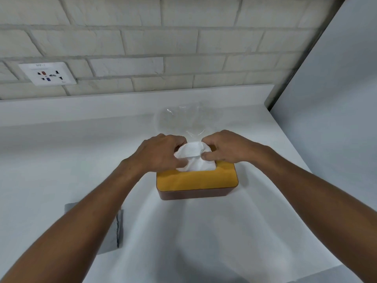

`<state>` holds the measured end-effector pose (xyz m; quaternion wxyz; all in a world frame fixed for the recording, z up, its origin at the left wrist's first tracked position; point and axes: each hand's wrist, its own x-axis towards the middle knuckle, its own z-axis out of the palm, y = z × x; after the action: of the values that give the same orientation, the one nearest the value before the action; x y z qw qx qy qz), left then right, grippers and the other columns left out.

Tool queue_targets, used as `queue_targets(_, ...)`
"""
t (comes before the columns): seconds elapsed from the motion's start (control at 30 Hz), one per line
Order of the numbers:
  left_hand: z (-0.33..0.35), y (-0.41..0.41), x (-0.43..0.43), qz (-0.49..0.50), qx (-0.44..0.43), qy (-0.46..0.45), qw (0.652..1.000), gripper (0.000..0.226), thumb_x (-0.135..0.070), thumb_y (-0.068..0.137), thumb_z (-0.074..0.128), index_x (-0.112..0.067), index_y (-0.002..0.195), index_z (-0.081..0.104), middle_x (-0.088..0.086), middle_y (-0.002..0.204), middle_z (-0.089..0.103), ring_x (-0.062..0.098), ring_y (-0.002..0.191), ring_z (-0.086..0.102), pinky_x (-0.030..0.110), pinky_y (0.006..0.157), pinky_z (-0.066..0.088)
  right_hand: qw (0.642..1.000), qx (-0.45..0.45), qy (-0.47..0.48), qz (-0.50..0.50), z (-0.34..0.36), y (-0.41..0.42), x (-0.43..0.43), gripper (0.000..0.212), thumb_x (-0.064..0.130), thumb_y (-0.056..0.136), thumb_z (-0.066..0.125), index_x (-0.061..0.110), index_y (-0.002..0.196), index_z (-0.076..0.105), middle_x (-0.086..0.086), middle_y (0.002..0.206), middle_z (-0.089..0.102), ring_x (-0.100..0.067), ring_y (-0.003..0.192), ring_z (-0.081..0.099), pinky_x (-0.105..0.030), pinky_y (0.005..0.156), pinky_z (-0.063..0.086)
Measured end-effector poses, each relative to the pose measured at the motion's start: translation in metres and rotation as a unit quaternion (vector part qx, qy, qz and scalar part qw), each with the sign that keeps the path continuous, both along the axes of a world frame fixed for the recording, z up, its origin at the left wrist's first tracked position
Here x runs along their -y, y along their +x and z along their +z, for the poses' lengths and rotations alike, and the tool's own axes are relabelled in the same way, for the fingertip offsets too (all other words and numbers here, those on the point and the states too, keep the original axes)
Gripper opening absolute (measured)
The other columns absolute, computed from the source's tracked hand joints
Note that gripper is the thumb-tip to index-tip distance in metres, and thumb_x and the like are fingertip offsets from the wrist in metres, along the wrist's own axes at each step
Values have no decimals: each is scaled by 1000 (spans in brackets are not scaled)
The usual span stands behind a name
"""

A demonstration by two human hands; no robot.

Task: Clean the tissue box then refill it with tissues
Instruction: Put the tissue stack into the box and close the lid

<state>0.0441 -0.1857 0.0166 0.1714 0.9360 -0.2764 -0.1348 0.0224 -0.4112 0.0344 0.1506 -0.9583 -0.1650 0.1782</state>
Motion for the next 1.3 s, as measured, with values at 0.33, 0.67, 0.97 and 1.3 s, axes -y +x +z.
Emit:
queue_targets(0.33,-4,-2,5,-2,-12,19,1000,37,-55,94,68,-29,120,70,-8,99,67,18,92,54,33,72,39,1000,-19,21,0,13,-5,2,22,38,92,62,18,83,58,0,73,60,-15,65,50,-32,58,37)
queue_targets(0.67,7,5,-4,5,-12,-12,1000,44,-64,88,72,-32,117,76,-8,105,77,19,93,65,45,83,59,1000,-12,14,-16,25,-3,13,24,43,83,73,23,92,63,2,79,61,-19,74,57,-34,62,40)
queue_targets(0.97,22,10,-17,30,-84,-151,985,48,-62,98,55,-19,98,77,1,91,77,21,83,71,47,77,59,980,31,153,-127,32,0,27,18,31,73,85,24,84,71,5,75,68,-5,66,57,-21,60,41)
queue_targets(1.3,37,25,-16,30,-16,-183,982,37,-37,99,71,-16,129,72,0,118,75,21,99,69,33,80,58,970,15,208,-126,41,7,36,22,36,79,80,31,98,69,-3,91,66,-5,72,57,-24,67,44)
